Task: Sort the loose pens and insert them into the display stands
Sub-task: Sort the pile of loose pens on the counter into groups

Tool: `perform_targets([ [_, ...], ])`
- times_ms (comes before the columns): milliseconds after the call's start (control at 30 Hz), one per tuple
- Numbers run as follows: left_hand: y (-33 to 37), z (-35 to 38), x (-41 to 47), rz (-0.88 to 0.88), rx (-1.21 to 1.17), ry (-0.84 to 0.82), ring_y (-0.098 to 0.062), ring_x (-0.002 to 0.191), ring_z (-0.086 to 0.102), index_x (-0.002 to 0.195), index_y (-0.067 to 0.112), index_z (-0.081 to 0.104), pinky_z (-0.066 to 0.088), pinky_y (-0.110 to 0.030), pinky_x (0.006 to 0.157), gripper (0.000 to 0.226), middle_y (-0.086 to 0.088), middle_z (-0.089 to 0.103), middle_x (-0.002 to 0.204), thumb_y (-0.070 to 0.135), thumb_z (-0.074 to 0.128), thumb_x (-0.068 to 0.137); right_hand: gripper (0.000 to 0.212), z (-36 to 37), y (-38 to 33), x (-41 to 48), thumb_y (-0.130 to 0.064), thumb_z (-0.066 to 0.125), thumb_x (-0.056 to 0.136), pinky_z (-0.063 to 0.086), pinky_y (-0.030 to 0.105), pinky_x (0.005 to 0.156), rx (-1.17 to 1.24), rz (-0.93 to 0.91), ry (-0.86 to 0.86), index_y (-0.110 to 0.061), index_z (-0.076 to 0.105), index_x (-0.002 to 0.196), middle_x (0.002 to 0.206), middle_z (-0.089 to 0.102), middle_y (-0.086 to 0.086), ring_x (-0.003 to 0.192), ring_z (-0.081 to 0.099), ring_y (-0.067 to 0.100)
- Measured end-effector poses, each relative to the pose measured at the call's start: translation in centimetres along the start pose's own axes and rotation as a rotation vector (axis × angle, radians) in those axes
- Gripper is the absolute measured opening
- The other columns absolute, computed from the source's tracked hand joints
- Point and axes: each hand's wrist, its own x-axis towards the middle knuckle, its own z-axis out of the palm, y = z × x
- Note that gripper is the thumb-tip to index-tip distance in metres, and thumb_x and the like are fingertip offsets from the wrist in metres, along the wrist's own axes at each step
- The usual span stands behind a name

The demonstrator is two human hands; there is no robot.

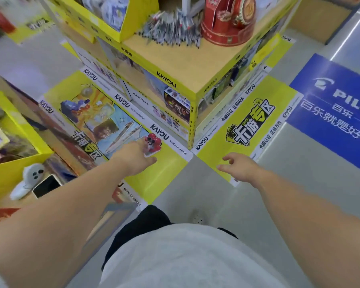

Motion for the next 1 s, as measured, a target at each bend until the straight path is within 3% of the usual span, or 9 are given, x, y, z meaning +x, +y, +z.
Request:
perform_targets([
  [133, 1.6, -4.0, 5.1, -0.006, -0.014, 0.007, -0.033, 0.111, 0.061, 0.149, 0.013, 0.039, 0.049, -0.038, 0.086, 0.067, -0.014, 0.052, 0.144, 0.051, 0.059, 0.097, 0.061, -3.6, -2.6, 4.3, -0.047, 0.067, 0.091, 0.049, 0.039, 0.098, -0.023, -0.016, -0.015, -0.02, 0.05, 0.144, 0.142, 0.053, 0.01, 0.121, 0.057, 0.027],
  [233, 2.2, -6.7, 9.8, 0.008, -0.028, 0.008, -0.029, 0.087, 0.062, 0.144, 0.014, 0.043, 0.047, -0.036, 0.073, 0.061, -0.017, 0.052, 0.141, 0.049, 0.059, 0.096, 0.062, -5.9, -4.3, 7.7, -0.047, 0.067, 0.091, 0.047, 0.039, 0.101, -0.035, -0.003, -0.01, -0.019, 0.049, 0.144, 0.144, 0.052, 0.01, 0.125, 0.054, 0.026],
  [333, 2.5, -9.3, 15.3, 0.037, -0.036, -0.036, -0.035, 0.098, 0.065, 0.149, 0.014, 0.038, 0.043, -0.033, 0.069, 0.066, -0.021, 0.058, 0.13, 0.048, 0.059, 0.097, 0.062, -8.5, -6.2, 11.2, -0.046, 0.067, 0.092, 0.046, 0.041, 0.102, -0.01, 0.032, 0.003, -0.018, 0.049, 0.144, 0.144, 0.051, 0.011, 0.124, 0.054, 0.027],
  [467, 2.5, -13.7, 22.5, 0.102, -0.008, -0.071, -0.023, 0.081, 0.064, 0.149, 0.014, 0.039, 0.049, -0.034, 0.071, 0.069, -0.009, 0.064, 0.106, 0.051, 0.061, 0.095, 0.062, -12.0, -9.7, 15.4, -0.049, 0.066, 0.091, 0.049, 0.039, 0.096, 0.047, 0.098, 0.049, -0.02, 0.049, 0.144, 0.145, 0.048, 0.011, 0.113, 0.059, 0.026],
  [567, 2.7, -17.8, 27.5, 0.159, 0.055, -0.072, -0.023, 0.092, 0.063, 0.148, 0.018, 0.04, 0.054, -0.038, 0.083, 0.068, -0.01, 0.058, 0.133, 0.053, 0.061, 0.094, 0.063, -14.3, -12.9, 18.1, -0.05, 0.065, 0.092, 0.046, 0.04, 0.102, 0.087, 0.111, 0.077, -0.022, 0.048, 0.144, 0.148, 0.047, 0.009, 0.127, 0.052, 0.026],
  [667, 3.4, -22.0, 32.2, 0.188, 0.097, -0.061, -0.017, 0.076, 0.059, 0.149, 0.017, 0.039, 0.049, -0.033, 0.071, 0.068, -0.009, 0.058, 0.119, 0.053, 0.058, 0.096, 0.063, -16.3, -16.1, 20.9, -0.05, 0.063, 0.094, 0.043, 0.039, 0.104, 0.1, 0.079, 0.117, -0.02, 0.046, 0.147, 0.15, 0.045, 0.006, 0.133, 0.048, 0.025],
  [800, 4.7, -25.5, 37.1, 0.201, 0.134, -0.033, -0.027, 0.097, 0.06, 0.148, 0.017, 0.04, 0.052, -0.037, 0.081, 0.07, -0.011, 0.053, 0.137, 0.058, 0.058, 0.094, 0.061, -18.7, -19.4, 24.2, -0.052, 0.062, 0.094, 0.045, 0.039, 0.101, 0.102, 0.04, 0.107, -0.024, 0.046, 0.146, 0.149, 0.046, 0.005, 0.129, 0.051, 0.025],
  [900, 6.3, -26.7, 39.9, 0.203, 0.117, -0.035, -0.027, 0.097, 0.057, 0.147, 0.018, 0.041, 0.05, -0.036, 0.078, 0.071, -0.011, 0.053, 0.136, 0.06, 0.059, 0.093, 0.061, -21.3, -20.8, 27.2, -0.052, 0.063, 0.092, 0.048, 0.041, 0.098, 0.133, 0.018, 0.107, -0.024, 0.048, 0.144, 0.148, 0.046, 0.006, 0.118, 0.056, 0.027],
  [1000, 8.0, -27.4, 42.1, 0.163, 0.094, -0.014, -0.027, 0.098, 0.06, 0.147, 0.019, 0.04, 0.053, -0.039, 0.081, 0.071, -0.01, 0.052, 0.135, 0.06, 0.059, 0.093, 0.061, -24.3, -21.6, 30.6, -0.051, 0.064, 0.092, 0.043, 0.036, 0.094, 0.091, -0.028, 0.101, -0.023, 0.049, 0.144, 0.148, 0.046, 0.007, 0.125, 0.052, 0.027],
])
